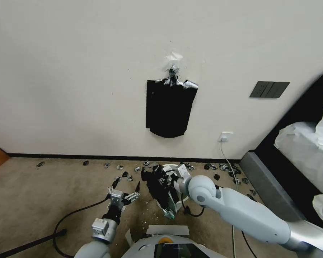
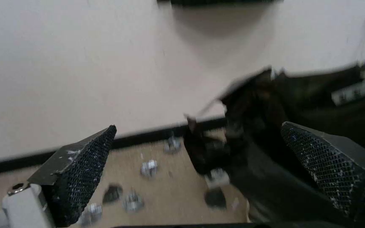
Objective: Place a trash bag onto the trash bin.
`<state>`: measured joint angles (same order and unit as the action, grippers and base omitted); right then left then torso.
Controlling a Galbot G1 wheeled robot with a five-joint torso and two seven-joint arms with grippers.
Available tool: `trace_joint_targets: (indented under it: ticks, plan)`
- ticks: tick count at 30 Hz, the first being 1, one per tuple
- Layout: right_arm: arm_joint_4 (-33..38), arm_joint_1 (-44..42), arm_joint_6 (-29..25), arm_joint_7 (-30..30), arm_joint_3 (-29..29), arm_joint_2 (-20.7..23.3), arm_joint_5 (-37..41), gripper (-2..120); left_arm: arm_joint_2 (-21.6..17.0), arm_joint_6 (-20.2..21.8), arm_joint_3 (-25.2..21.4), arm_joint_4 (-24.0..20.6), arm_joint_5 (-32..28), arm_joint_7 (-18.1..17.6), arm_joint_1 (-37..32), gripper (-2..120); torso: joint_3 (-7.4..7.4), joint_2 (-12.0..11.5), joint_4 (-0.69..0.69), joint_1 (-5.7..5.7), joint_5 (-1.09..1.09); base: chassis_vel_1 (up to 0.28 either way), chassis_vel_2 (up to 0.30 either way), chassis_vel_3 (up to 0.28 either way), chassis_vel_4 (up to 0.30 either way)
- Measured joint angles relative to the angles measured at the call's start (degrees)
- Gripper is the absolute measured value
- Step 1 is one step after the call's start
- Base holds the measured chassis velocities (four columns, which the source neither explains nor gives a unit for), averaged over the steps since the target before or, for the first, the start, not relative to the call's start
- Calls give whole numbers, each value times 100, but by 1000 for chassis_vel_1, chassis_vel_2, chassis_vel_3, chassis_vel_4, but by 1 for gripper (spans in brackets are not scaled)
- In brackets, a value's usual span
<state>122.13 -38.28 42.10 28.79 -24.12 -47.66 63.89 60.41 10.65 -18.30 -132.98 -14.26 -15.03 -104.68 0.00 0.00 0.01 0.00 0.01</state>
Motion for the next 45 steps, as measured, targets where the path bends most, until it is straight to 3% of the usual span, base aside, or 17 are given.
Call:
trace_joint_targets:
  ticks: [2,3,5,6,8,13,16,18,21,22,25,30,33,41,45]
  plan:
    - [2,-23,-1,11,108,34,-15,0,-210,485,204,-71,-476,-207,339,100,0,0,0,0,0,0,0,0,0]
    - [2,-23,-1,11,108,34,-15,0,-210,485,204,-71,-476,-207,339,100,0,0,0,0,0,0,0,0,0]
    - [13,-66,-2,21,175,106,-33,0,-427,1021,419,-57,-988,-447,908,100,0,0,-1,0,-1,0,0,0,0]
    - [13,-66,-2,21,175,106,-33,0,-427,1021,419,-57,-988,-447,908,100,0,0,-1,0,-1,0,0,0,0]
    - [27,-192,-3,25,285,155,-97,0,-548,1468,729,48,-1497,-742,1488,100,0,0,-1,0,-1,0,0,0,0]
    - [38,-347,-5,25,405,178,-168,0,-565,1942,1375,281,-1989,-1233,2384,100,1,0,-2,0,0,0,0,0,0]
    - [42,-389,-6,24,425,182,-210,0,-431,2303,1876,492,-2404,-1781,3026,100,1,0,-1,0,-1,0,0,0,0]
    - [43,-392,-7,24,431,184,-212,0,-391,2367,1957,539,-2472,-1892,3142,100,1,0,-2,0,-1,0,0,0,0]
    - [27,-388,-7,23,444,194,-214,0,-122,2727,2352,738,-3422,-2923,3618,100,0,0,0,0,0,0,0,0,0]
    - [27,-388,-7,23,444,194,-214,0,-122,2727,2352,738,-3422,-2923,3618,100,0,0,0,0,0,0,0,0,0]
    - [3,-398,-7,16,450,191,-217,0,101,2757,2497,929,-3858,-3434,3828,100,1,0,0,0,0,0,0,0,0]
    - [1,-416,-7,7,455,189,-218,0,355,2692,2586,1254,-4172,-3908,4033,100,0,0,0,0,0,0,0,0,0]
    - [0,-444,-7,-2,488,208,-218,0,610,2410,2599,1561,-4599,-4417,4196,100,1,0,-1,0,0,0,0,0,0]
    - [17,-452,-8,-19,506,238,-216,0,961,2223,2635,1938,-4824,-4692,4327,99,0,0,-1,0,0,0,0,0,0]
    - [20,-462,-8,-21,519,238,-215,0,1082,2213,2647,1994,-5087,-4943,4360,90,0,0,-1,0,0,0,0,0,0]
